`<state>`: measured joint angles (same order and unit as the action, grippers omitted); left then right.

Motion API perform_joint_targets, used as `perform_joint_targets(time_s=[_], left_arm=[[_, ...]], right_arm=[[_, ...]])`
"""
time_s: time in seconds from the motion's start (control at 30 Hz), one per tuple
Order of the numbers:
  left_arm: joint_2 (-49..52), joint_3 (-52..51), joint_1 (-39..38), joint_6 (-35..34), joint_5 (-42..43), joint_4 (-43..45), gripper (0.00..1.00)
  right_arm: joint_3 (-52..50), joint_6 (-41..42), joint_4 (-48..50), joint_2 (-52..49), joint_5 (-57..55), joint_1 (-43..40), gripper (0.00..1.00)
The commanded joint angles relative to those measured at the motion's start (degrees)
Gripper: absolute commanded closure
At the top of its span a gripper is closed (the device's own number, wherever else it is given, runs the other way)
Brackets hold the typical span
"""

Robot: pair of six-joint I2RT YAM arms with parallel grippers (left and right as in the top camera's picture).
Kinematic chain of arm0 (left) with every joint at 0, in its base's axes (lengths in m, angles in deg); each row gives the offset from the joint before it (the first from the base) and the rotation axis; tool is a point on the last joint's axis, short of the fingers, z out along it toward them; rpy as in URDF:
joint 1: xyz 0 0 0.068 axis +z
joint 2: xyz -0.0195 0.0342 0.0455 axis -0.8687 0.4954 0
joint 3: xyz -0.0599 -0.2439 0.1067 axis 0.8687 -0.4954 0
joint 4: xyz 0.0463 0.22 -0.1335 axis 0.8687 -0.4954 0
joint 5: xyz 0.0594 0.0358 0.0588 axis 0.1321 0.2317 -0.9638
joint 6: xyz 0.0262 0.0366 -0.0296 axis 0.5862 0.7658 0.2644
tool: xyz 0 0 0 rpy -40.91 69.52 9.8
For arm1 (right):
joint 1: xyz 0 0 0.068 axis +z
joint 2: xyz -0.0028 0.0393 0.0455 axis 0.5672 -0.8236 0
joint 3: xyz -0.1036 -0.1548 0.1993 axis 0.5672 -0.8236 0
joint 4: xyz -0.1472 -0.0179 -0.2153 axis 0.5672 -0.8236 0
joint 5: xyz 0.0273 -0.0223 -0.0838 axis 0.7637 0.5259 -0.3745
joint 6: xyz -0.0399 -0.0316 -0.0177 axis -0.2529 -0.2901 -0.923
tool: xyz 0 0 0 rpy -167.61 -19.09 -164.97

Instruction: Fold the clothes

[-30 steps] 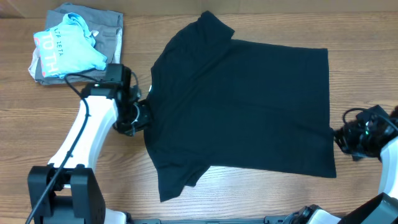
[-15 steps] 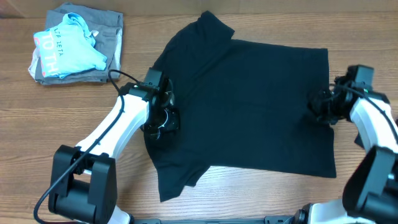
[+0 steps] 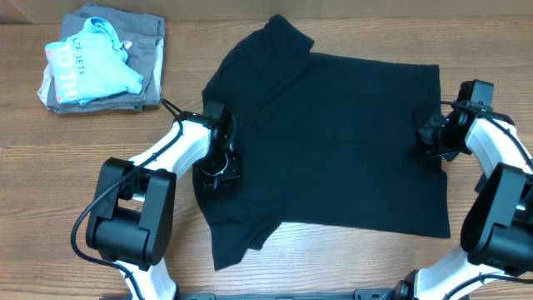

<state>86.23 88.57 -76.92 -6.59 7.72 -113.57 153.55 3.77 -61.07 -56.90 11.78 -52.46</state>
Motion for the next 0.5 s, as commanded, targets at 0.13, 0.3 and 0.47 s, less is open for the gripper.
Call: perform_joint_targets(time_s=[0.13, 0.3, 0.47], left_arm=[[0.9, -0.2, 0.2, -0.7, -0.8, -0.3, 0.96], [0.9, -0.2, 0.2, 0.1, -3.8, -1.9, 0.96], [0.9, -0.6, 0.2, 0.5, -3.7, -2.9, 0.96]], right_arm=[[1.3, 0.5, 1.7, -4.9, -3.1, -0.2, 0.95], [1.3, 0.5, 2.7, -6.1, -5.1, -0.3, 0.95], [1.3, 0.6, 4.5, -6.3, -5.9, -0.3, 0.94]])
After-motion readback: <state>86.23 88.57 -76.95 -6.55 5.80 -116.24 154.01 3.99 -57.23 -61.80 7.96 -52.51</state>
